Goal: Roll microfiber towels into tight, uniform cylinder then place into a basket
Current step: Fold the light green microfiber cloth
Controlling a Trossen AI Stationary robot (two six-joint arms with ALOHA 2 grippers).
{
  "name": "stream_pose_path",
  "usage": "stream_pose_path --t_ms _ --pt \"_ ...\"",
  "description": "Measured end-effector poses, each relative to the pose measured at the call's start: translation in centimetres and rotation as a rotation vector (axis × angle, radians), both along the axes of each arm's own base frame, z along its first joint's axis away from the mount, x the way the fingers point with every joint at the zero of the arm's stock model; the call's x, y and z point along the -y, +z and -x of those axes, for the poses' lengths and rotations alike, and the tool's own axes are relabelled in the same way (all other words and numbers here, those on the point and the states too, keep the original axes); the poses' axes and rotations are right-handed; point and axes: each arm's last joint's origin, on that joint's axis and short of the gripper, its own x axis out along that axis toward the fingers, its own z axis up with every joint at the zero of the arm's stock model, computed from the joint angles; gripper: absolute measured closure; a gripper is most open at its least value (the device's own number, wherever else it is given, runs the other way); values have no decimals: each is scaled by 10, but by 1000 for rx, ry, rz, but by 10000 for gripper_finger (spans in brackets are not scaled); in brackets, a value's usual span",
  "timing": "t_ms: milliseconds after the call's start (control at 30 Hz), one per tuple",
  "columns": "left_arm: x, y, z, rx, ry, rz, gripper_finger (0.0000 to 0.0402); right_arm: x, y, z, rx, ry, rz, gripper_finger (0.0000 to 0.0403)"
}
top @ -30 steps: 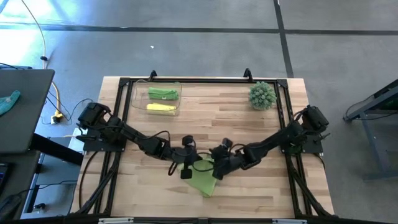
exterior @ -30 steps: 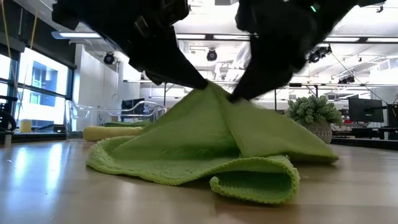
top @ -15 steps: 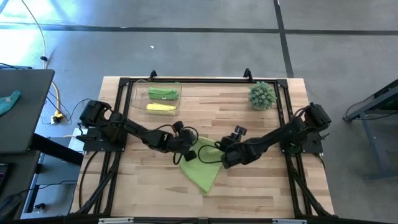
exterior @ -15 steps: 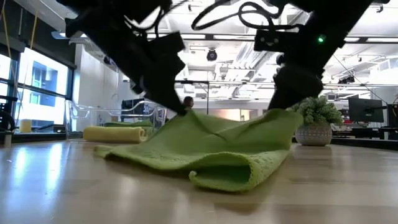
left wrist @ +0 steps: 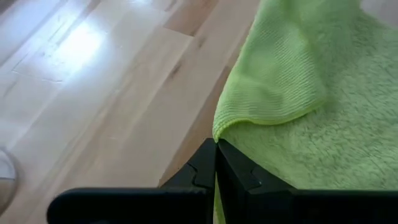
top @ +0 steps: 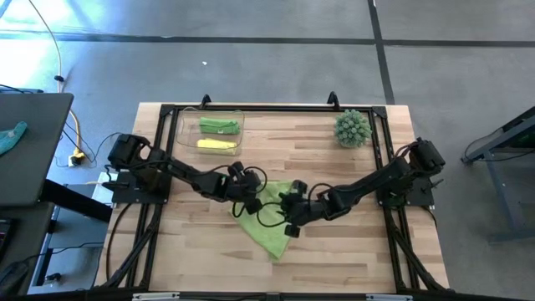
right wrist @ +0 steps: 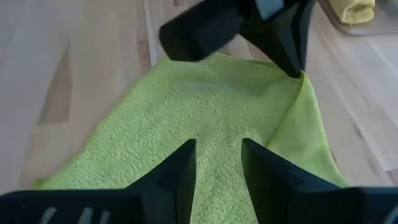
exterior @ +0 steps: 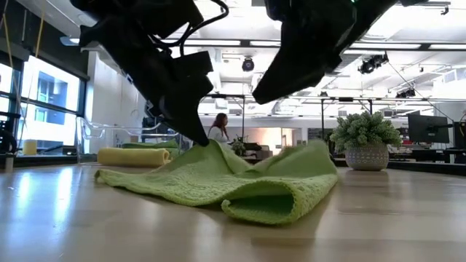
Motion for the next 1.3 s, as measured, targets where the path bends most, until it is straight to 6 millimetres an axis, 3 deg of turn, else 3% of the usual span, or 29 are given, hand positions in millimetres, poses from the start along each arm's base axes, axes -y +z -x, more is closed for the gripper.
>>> stream_pose_path --t_ms 133,467,700,1100,1300 --pt "-2 0 0 0 5 0 401 4 -4 -1 -33 29 55 284" --pt "-1 0 0 -1 -13 24 401 30 -52 -16 -222 84 221 246" --pt "-1 0 0 -1 -13 24 401 46 -64 -21 -273 83 265 224" --pt "0 0 0 -2 -17 29 401 74 -61 -23 -295 -24 354 245" --pt "0 0 0 -3 -19 28 401 75 -63 -24 -301 40 252 300"
